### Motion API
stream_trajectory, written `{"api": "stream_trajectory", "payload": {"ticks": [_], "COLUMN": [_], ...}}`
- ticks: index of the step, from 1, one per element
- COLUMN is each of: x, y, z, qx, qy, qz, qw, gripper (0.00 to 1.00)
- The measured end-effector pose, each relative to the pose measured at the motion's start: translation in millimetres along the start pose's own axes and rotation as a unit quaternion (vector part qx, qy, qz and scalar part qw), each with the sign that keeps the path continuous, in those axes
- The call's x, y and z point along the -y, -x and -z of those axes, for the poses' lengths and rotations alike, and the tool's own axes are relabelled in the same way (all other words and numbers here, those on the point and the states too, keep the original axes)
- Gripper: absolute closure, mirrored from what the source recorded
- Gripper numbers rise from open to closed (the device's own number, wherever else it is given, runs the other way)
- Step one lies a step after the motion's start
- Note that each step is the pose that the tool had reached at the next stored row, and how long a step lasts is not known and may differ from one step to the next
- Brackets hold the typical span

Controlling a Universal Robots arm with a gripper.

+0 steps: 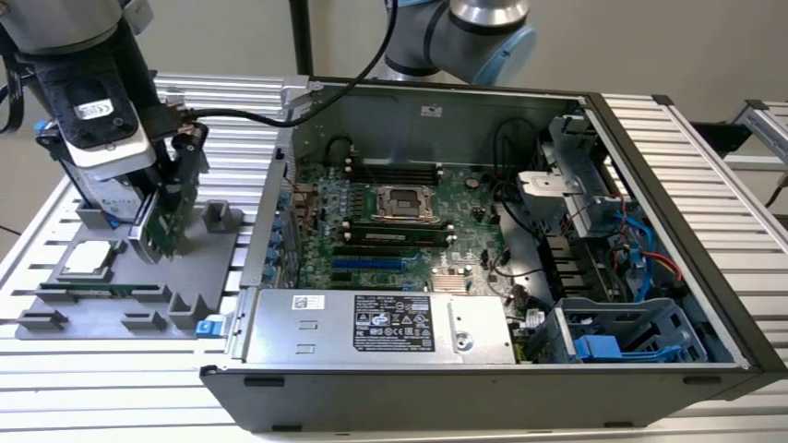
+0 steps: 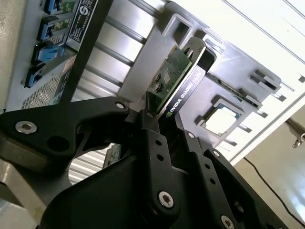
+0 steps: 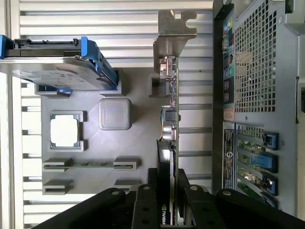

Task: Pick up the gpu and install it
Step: 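Pick up the gpu and move the gpu toward the slot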

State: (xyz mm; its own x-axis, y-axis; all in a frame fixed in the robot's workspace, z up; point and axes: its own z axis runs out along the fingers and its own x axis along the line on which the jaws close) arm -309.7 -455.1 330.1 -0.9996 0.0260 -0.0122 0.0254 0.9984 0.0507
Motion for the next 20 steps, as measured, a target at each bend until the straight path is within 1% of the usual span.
{"api": "stream_trajectory", "payload": {"ticks": [20], "x": [-1.6], "y": [0.4], "z": [31.8], "qx": [0.0], "qy": [0.0], "qz": [0.0], "qw": [1.0], "gripper": [1.0]}}
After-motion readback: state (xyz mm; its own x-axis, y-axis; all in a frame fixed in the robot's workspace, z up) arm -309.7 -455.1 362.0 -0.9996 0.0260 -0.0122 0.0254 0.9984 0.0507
